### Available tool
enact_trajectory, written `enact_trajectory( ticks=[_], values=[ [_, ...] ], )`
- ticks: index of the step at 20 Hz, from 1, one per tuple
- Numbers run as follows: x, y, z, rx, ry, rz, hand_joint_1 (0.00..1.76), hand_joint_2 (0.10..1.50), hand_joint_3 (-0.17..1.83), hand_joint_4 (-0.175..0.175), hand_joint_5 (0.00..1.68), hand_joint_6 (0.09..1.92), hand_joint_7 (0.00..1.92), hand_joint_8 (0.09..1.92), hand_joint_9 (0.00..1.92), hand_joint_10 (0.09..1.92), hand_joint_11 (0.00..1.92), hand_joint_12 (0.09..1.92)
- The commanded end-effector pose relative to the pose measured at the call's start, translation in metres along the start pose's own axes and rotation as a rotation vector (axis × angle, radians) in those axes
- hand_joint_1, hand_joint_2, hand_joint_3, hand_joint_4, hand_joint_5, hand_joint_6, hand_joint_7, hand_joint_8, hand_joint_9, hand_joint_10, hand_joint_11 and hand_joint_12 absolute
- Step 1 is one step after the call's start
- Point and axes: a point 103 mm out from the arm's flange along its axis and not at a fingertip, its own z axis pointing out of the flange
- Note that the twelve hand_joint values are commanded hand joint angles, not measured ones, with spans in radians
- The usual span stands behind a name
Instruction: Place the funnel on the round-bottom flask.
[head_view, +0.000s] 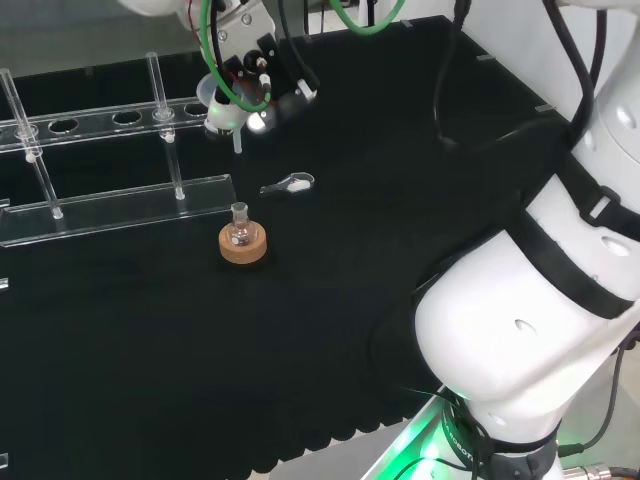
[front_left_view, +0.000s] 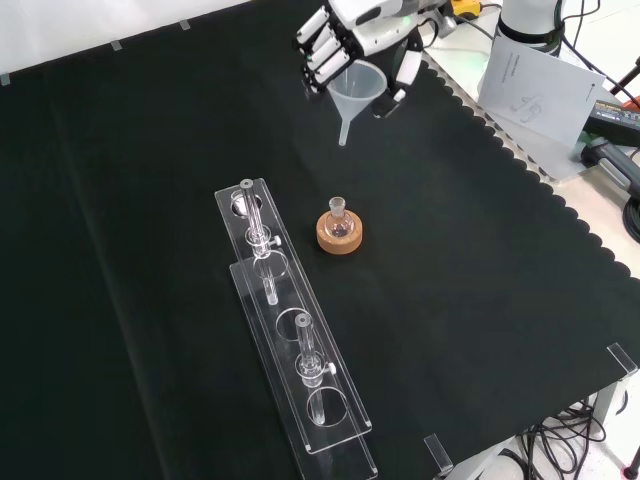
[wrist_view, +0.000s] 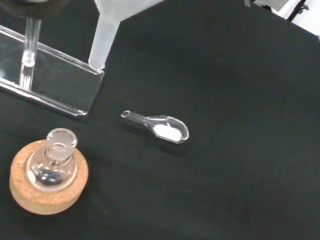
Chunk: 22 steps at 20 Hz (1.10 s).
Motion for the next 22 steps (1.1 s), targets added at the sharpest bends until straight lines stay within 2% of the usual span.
enact_trajectory(
  ticks=[1, 11, 22],
  values=[
    [0.014, 0.011, 0.019, 0.023, 0.013, -0.033, 0.80, 0.79, 0.51, -0.046, 0.64, 0.75, 0.68, 0.89, 0.91, 0.71, 0.54, 1.27],
    [0.027, 0.033, 0.039, 0.056, -0.015, -0.059, 0.80, 0.79, 0.52, -0.048, 0.63, 0.75, 0.67, 0.89, 0.91, 0.71, 0.54, 1.27],
    [0.025, 0.044, 0.056, 0.068, -0.014, -0.076, 0.80, 0.79, 0.53, -0.050, 0.63, 0.75, 0.67, 0.89, 0.91, 0.71, 0.54, 1.27]
  ],
)
